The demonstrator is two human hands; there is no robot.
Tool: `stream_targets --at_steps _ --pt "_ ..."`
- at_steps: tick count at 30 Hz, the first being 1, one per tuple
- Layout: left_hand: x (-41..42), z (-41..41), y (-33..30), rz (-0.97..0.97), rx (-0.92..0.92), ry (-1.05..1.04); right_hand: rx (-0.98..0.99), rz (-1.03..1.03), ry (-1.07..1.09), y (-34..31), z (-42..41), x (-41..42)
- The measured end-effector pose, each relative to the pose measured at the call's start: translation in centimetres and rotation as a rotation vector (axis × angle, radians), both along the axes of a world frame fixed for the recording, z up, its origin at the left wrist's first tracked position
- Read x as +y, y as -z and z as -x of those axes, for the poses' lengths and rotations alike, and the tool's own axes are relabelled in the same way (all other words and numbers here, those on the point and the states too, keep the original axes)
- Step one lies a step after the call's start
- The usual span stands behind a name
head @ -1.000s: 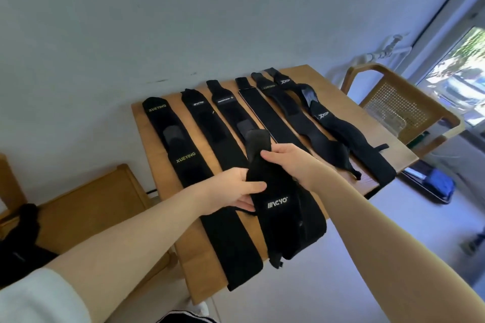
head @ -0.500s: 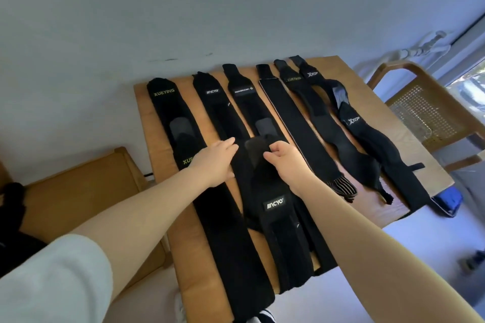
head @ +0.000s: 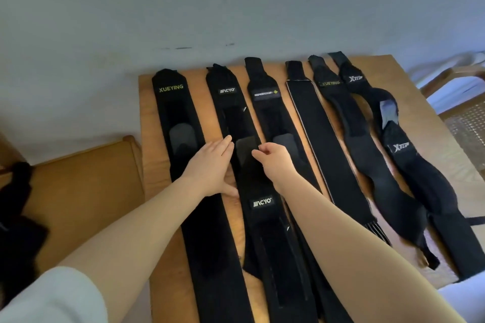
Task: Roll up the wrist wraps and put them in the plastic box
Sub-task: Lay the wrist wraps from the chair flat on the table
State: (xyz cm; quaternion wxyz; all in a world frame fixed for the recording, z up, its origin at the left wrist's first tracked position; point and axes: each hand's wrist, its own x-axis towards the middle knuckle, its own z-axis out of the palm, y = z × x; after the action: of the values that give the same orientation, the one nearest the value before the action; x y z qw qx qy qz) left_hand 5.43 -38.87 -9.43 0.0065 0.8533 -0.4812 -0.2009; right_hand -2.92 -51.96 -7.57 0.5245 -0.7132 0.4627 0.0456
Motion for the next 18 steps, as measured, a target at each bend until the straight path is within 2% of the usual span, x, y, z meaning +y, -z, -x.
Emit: stream_targets --at_steps 4,7,11,13,15,18 --pt "-0.2 0.1 -0.6 0.028 0.044 -0.023 0.048 -0.05 0.11 0.5 -0.8 -0.4" --pt "-0.2 0.0 -0.8 0.034 0.077 -0.026 0.084 -0.013 0.104 0.7 -1.2 -0.4" --pt "-0.2 -0.4 -0.6 -0.067 0.005 0.082 0.186 0.066 0.046 0.4 -2.2 -0.4" --pt "-0.3 -0.5 -0.7 -0.107 -0.004 0.083 0.228 0.205 -0.046 0.4 -2.4 0.1" --pt "-0.7 -0.5 -0.9 -0.137 -0.017 0.09 0.218 0.465 -0.16 0.4 -2.0 0.8" --pt "-1.2 -0.6 -1.6 -0.187 -0.046 0.108 0.109 0.902 -0.524 0.7 -0.1 1.2"
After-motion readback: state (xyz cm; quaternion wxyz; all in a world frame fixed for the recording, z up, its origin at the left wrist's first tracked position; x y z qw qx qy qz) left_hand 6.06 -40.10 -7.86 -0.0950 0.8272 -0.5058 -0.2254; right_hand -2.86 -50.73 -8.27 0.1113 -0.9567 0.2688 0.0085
